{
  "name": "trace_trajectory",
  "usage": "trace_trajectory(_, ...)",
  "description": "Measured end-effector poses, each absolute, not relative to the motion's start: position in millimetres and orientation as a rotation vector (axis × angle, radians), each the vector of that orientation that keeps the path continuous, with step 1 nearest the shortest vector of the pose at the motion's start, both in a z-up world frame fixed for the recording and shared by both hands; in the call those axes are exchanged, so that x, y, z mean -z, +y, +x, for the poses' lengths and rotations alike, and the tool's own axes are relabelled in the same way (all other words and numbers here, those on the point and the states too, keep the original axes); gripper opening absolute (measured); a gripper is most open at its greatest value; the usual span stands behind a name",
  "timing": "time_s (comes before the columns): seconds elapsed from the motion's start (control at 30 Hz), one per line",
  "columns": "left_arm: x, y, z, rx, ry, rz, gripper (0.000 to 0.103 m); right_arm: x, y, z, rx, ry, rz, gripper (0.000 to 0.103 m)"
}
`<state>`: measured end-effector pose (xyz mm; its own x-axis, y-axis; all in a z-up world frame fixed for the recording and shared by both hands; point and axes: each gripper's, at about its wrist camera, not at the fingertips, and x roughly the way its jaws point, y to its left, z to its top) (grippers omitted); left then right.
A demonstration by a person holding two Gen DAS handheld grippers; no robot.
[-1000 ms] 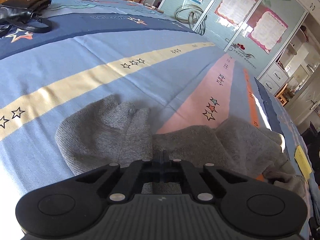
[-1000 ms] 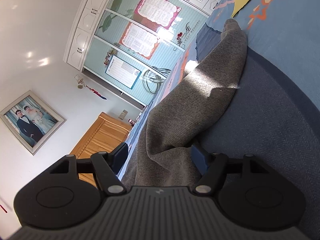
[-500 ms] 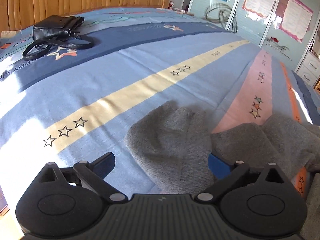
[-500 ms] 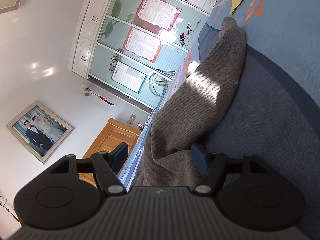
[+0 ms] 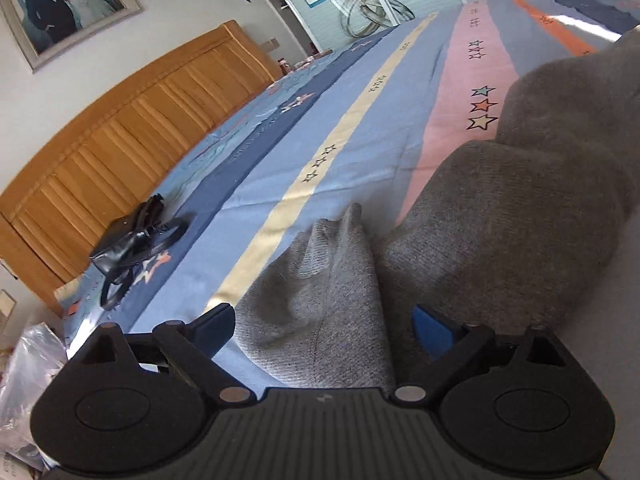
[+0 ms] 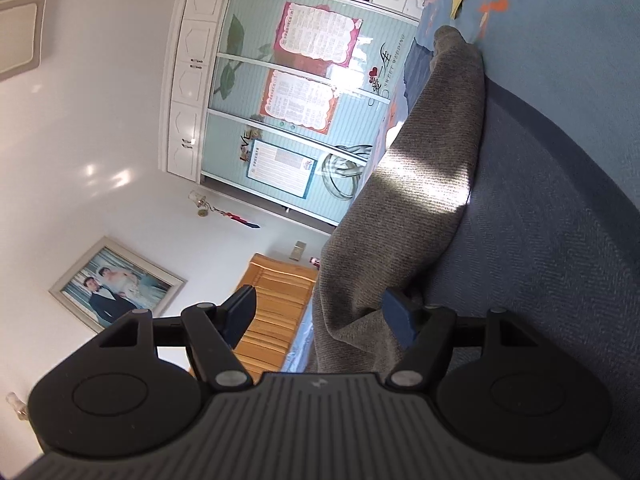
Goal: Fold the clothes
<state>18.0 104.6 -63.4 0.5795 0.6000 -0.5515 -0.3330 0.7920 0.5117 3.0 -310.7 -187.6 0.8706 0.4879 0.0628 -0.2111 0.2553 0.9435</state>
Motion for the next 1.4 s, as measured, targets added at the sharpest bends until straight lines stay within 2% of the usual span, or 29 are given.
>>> trace_trajectory(0.07,64,115,15,-0.599,0.784,0.325,0.088,188,-313,4,-0.494,0.252,1.261,0.071)
trace_trajectory(0.17,65,134,11,-0.571,0.811,0.223,0.066,191,-316,3,-0.507,0.241,1.296,0.071)
trace_trajectory(0.2,65,135,11,-0.554,0.814,0.223,0.046,191,-316,3,-0.509,0.239,1.302,0.071)
trace_trajectory(0.23,65,136,11,-0.536,0.816,0.223,0.031,191,-316,3,-0.510,0.237,1.305,0.071)
trace_trajectory(0.27,65,138,10,-0.528,0.817,0.203,0.011,190,-315,3,-0.511,0.236,1.309,0.071)
trace_trajectory(0.53,51,167,-17,-0.476,0.715,-0.095,0.008,189,-314,2,-0.514,0.231,1.327,0.071)
trace_trajectory(0.7,26,175,-35,-0.364,0.582,-0.232,0.008,191,-315,1,-0.517,0.225,1.341,0.070)
trace_trajectory(0.9,-34,139,-56,-0.116,0.409,-0.324,0.008,193,-317,4,-0.525,0.225,1.369,0.070)
trace_trajectory(1.07,-73,102,-66,-0.078,0.337,-0.310,0.008,192,-319,5,-0.537,0.245,1.379,0.071)
trace_trajectory(1.17,-81,99,-75,-0.114,0.305,-0.317,0.008,190,-324,3,-0.571,0.287,1.408,0.079)
trace_trajectory(1.23,-82,103,-84,-0.140,0.297,-0.344,0.008,186,-329,-1,-0.599,0.323,1.447,0.092)
trace_trajectory(1.3,-79,106,-97,-0.123,0.309,-0.368,0.008,180,-335,-8,-0.632,0.372,1.461,0.098)
trace_trajectory(1.4,-67,98,-112,-0.069,0.366,-0.337,0.008,172,-340,-20,-0.658,0.428,1.395,0.099)
